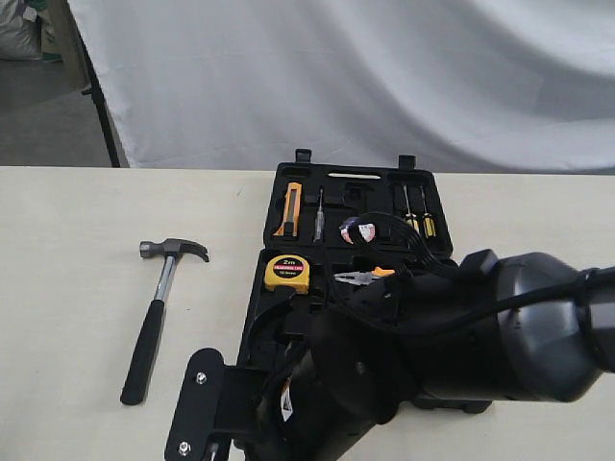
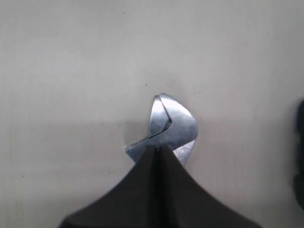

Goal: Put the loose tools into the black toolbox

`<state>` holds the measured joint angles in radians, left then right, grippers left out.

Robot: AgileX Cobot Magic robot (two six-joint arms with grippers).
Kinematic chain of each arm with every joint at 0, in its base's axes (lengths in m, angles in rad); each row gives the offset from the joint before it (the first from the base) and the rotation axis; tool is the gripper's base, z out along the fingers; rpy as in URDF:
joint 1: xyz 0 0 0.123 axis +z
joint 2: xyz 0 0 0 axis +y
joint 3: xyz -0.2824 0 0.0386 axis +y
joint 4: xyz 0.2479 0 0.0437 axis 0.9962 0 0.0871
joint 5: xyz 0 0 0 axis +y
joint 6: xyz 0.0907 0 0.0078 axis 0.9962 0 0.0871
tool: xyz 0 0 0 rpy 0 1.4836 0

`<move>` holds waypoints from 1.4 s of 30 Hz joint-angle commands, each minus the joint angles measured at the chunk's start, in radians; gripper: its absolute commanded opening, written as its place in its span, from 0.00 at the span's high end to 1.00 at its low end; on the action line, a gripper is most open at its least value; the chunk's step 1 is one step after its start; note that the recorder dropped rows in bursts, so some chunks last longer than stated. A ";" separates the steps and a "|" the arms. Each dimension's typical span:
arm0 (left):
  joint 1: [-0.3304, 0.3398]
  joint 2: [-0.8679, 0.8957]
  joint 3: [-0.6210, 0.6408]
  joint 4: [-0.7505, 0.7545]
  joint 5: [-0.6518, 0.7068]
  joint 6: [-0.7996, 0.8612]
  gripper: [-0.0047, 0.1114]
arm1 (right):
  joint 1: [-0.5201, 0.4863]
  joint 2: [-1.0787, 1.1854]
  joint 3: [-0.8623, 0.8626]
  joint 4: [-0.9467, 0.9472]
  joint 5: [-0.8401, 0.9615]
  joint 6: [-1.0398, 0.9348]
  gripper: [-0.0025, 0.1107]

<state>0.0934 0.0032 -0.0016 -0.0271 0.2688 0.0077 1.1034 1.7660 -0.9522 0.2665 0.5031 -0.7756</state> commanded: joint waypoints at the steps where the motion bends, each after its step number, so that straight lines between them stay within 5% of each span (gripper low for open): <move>1: 0.002 -0.003 0.002 -0.003 0.001 -0.008 0.95 | 0.003 -0.005 0.000 -0.007 -0.071 0.067 0.84; 5: 0.002 -0.003 0.002 -0.003 0.001 -0.008 0.95 | 0.003 -0.005 0.000 -0.007 -0.057 0.101 0.51; 8: 0.002 -0.003 0.002 -0.003 0.001 -0.008 0.95 | 0.003 -0.003 0.000 -0.007 -0.027 0.101 0.38; 22: 0.002 -0.003 0.002 -0.003 0.001 -0.008 0.95 | 0.003 0.174 0.000 0.003 -0.054 0.118 0.38; 25: 0.002 -0.003 0.002 -0.003 0.001 -0.008 0.95 | 0.003 0.187 0.000 -0.002 -0.049 0.118 0.53; 29: 0.002 -0.003 0.002 -0.003 0.001 -0.008 0.95 | 0.003 0.176 0.000 -0.002 -0.043 0.118 0.96; 42: 0.002 -0.003 0.002 -0.003 0.001 -0.008 0.95 | 0.003 0.000 0.000 -0.002 -0.020 0.123 0.97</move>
<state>0.0934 0.0032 -0.0016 -0.0271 0.2688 0.0077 1.1034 1.8216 -0.9512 0.2719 0.4734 -0.6530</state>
